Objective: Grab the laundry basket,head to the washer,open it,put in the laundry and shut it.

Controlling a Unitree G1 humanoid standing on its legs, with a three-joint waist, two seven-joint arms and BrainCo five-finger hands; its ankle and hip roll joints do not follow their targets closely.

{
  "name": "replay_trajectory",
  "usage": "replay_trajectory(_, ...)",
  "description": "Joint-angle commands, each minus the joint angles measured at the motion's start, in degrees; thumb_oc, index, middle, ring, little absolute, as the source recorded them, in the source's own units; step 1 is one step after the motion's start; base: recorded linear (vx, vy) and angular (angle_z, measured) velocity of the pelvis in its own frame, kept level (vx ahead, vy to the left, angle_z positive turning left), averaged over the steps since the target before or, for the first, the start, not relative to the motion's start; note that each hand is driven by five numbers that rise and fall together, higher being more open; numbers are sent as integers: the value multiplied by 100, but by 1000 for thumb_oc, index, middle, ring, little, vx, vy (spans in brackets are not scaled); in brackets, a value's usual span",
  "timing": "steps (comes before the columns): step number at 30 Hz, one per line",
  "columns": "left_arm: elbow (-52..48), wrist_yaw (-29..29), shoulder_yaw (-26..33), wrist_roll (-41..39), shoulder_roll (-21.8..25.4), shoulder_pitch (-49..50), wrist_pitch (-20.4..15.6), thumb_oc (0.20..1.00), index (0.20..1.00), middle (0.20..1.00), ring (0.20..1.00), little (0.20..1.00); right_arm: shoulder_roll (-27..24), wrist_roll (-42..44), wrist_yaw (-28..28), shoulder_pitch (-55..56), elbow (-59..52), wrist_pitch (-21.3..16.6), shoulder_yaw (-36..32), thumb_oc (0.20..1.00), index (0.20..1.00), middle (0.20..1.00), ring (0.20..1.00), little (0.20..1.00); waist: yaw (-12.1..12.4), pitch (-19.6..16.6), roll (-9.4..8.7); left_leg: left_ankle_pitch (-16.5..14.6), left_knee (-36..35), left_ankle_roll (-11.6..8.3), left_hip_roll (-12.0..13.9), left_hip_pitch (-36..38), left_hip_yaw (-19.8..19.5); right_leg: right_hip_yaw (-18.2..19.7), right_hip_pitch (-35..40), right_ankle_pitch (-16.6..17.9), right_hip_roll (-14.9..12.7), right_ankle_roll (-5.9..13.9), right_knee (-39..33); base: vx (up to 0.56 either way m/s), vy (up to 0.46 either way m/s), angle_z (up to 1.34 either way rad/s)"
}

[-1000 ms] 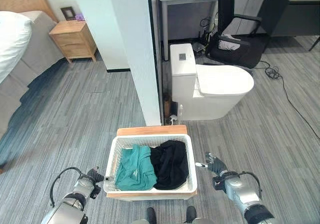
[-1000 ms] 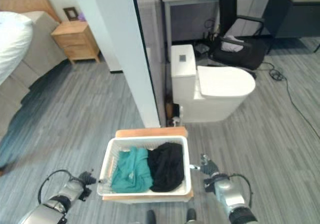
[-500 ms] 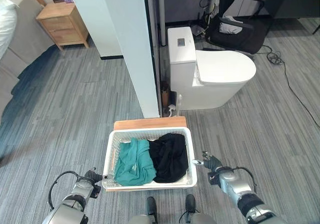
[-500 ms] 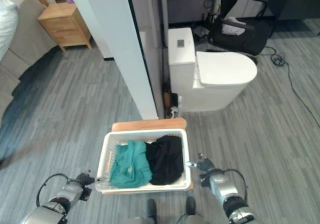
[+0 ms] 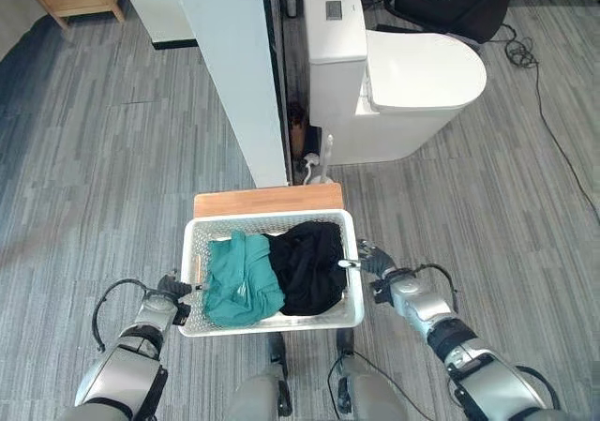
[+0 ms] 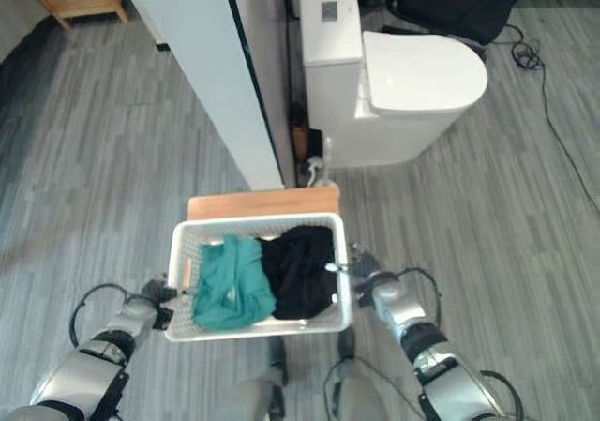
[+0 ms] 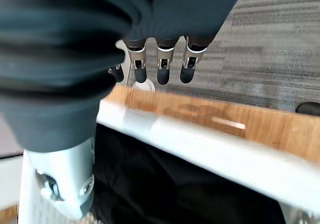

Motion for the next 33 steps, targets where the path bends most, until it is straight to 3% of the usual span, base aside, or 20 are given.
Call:
replay_trajectory(1,388,230,-181,-98,206,-384,-142,1000,1000,1000,1000,1000,176,-133,-46,-206,-87,-245,156,1000,1000,1000,1000,1000,78,-84,-54,-52,39,-94,-42,-36,-31,-52,342,85,-467,599,-11,16,6,-5)
replay_trajectory(10,317,354,-395,-114,-289,-487,-125,1000,1000,1000,1000,1000,538,-417,-119,-697,645,-267,559,1000,1000,1000,1000,1000,159,-76,-141,-81,39,-34,-95,-47,-118,-134,409,51,-489,591,-11,0,0,0)
replay_trajectory(19,236,428,-497,12,-475,-449,-141,1000,1000,1000,1000,1000,564,-457,-173,-657,708,-335,612,1000,1000,1000,1000,1000,183,-34,-165,-86,39,-17,-122,-101,-163,-202,379,79,-497,602,-11,-3,5,4)
replay_trajectory(33,134,454,-500,-114,-1217,321,-207,1000,1000,1000,1000,1000,846,449,-462,420,237,-687,233,1000,1000,1000,1000,1000,152,-170,-79,-205,39,34,-164,75,-130,-223,497,18,-522,618,-11,5,7,0)
